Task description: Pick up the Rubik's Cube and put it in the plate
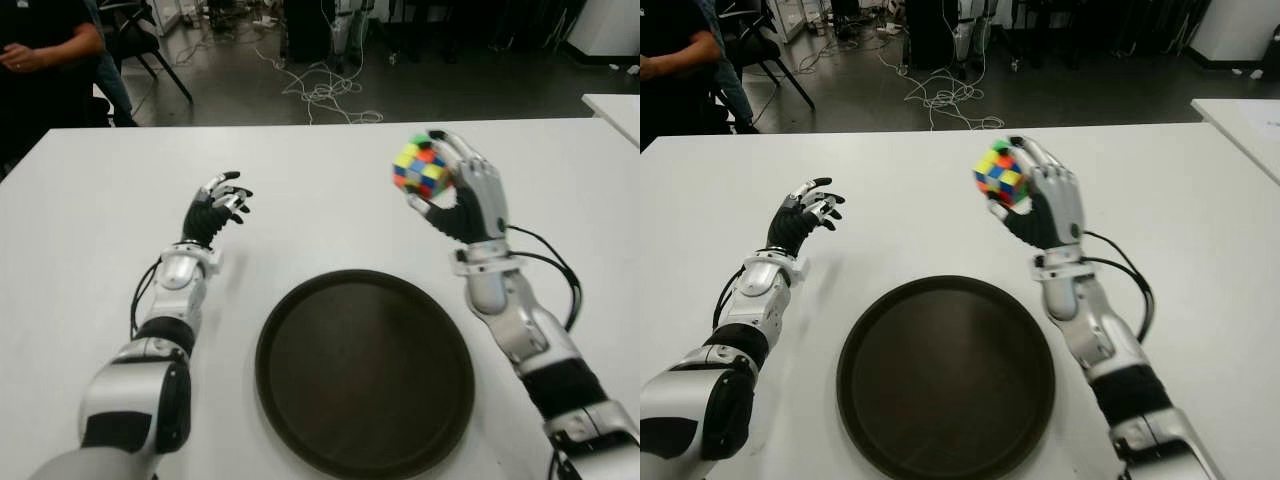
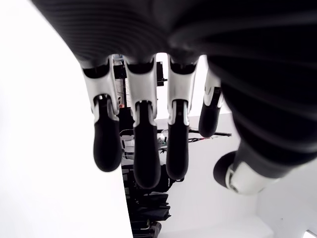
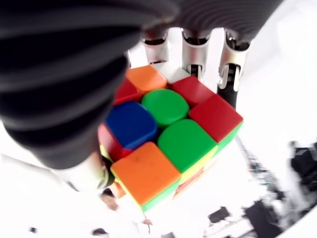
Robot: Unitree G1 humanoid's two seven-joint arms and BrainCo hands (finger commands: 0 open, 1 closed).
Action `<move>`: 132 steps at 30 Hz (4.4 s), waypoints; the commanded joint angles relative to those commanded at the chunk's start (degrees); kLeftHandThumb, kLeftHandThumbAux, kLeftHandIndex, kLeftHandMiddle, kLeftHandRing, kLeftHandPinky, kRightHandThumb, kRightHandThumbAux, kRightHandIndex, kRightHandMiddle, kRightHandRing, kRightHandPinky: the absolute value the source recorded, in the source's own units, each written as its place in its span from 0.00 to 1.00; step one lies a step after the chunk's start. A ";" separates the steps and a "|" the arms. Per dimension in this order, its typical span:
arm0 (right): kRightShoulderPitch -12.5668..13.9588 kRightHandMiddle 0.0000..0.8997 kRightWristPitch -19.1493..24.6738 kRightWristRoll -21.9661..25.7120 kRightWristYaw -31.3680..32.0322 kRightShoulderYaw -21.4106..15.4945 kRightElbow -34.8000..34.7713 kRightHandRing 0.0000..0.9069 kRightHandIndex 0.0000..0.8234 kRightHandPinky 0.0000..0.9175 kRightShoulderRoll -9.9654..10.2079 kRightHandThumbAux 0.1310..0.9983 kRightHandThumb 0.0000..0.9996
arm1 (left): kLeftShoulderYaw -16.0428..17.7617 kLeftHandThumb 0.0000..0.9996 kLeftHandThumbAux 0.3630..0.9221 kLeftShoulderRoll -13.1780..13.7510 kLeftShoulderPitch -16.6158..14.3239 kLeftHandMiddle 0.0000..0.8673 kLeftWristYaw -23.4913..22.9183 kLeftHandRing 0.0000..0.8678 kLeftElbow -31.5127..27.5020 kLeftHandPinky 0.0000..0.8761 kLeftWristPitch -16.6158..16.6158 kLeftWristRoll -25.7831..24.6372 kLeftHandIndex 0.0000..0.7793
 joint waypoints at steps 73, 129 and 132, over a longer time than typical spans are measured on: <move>3.64 0.46 6.24 16.36 67.90 9.76 -19.30 0.46 0.50 0.45 -10.17 0.70 0.69 | 0.37 0.15 0.57 -0.18 0.32 0.48 0.77 0.58 -1.30 0.64 0.12 -0.49 0.29; 0.53 0.00 2.88 18.84 65.17 3.66 -13.14 0.00 0.00 0.00 -13.60 0.57 0.00 | -0.40 0.16 0.56 0.08 0.20 0.49 0.99 0.58 -1.05 0.63 -0.50 0.53 0.30; -0.53 0.00 2.18 21.11 62.82 -0.41 -12.55 0.00 0.00 0.00 -13.90 0.62 0.00 | -0.35 0.15 0.55 -0.01 0.24 0.50 0.99 0.58 -1.13 0.64 -0.57 0.45 0.31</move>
